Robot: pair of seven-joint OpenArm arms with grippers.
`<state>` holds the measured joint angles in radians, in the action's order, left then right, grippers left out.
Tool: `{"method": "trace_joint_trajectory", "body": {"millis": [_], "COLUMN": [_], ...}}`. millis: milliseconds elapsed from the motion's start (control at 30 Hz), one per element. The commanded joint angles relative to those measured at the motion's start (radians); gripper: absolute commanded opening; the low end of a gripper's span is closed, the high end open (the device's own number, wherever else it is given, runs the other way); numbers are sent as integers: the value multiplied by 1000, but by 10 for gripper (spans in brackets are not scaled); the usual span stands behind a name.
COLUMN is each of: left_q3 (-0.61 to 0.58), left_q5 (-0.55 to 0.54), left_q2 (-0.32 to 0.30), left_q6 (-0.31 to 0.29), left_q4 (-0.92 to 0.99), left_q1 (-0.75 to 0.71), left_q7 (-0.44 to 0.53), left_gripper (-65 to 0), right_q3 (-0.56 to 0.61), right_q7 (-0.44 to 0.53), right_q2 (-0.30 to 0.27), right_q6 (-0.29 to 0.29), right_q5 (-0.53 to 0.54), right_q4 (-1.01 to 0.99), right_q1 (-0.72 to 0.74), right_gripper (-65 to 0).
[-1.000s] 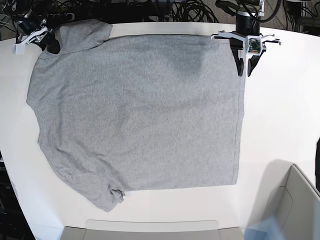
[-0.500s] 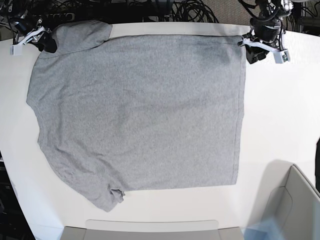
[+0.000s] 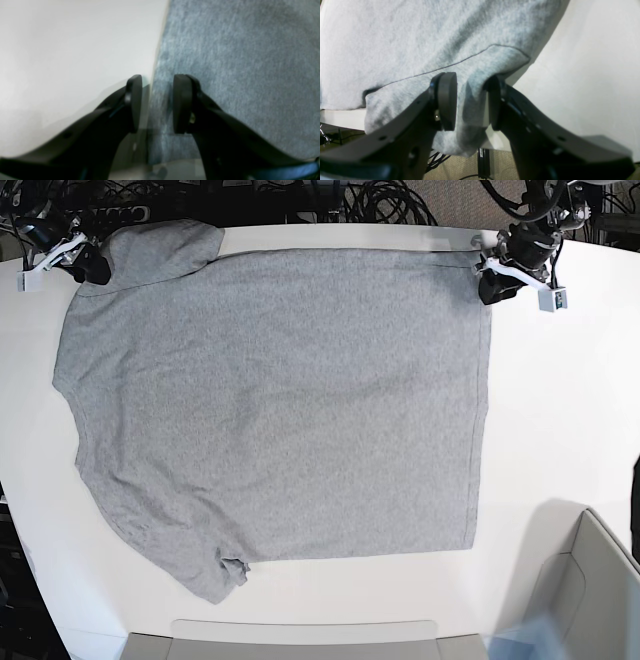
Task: Fold the T-shirt properly
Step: 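Lower both grippers to the shirt's hem corners and grasp them, then lift the hem with both grippers and fold it toward the collar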
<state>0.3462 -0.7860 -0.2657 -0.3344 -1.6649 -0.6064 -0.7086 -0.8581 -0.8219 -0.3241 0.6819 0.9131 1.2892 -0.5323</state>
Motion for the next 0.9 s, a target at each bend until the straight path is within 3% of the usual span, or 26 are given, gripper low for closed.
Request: {"method": "trace_joint_trajectory", "body": {"millis": [0, 333, 467, 567, 600, 867], "left_q3": [1, -174, -172, -164, -149, -42], "left_q5": [9, 15, 15, 15, 15, 15], "left_q2": [-5, -33, -33, -33, -31, -27], "left_q6": [2, 4, 4, 8, 8, 7], "left_q4": [-13, -4, 44, 49, 49, -67], "left_q1": [-16, -17, -14, -14, -17, -66], "left_q7": [-19, -18, -13, -12, -12, -12], "left_gripper": [-431, -432, -501, -621, -650, -650], "right_q3": [0, 1, 1, 1, 1, -6], "right_q7": [-84, -84, -84, -84, -84, -84], "right_q2": [-8, -5, -8, -8, -8, -2], "right_q6": [16, 16, 16, 16, 16, 16], "right_q5": [-113, -119, -121, -141, -156, -164], "right_q4": [-9, -9, -9, -7, -6, 214], "right_q1": [-18, -4, -2, 8, 13, -39], "right_gripper": [-422, -439, -545, -650, -650, -650]}}
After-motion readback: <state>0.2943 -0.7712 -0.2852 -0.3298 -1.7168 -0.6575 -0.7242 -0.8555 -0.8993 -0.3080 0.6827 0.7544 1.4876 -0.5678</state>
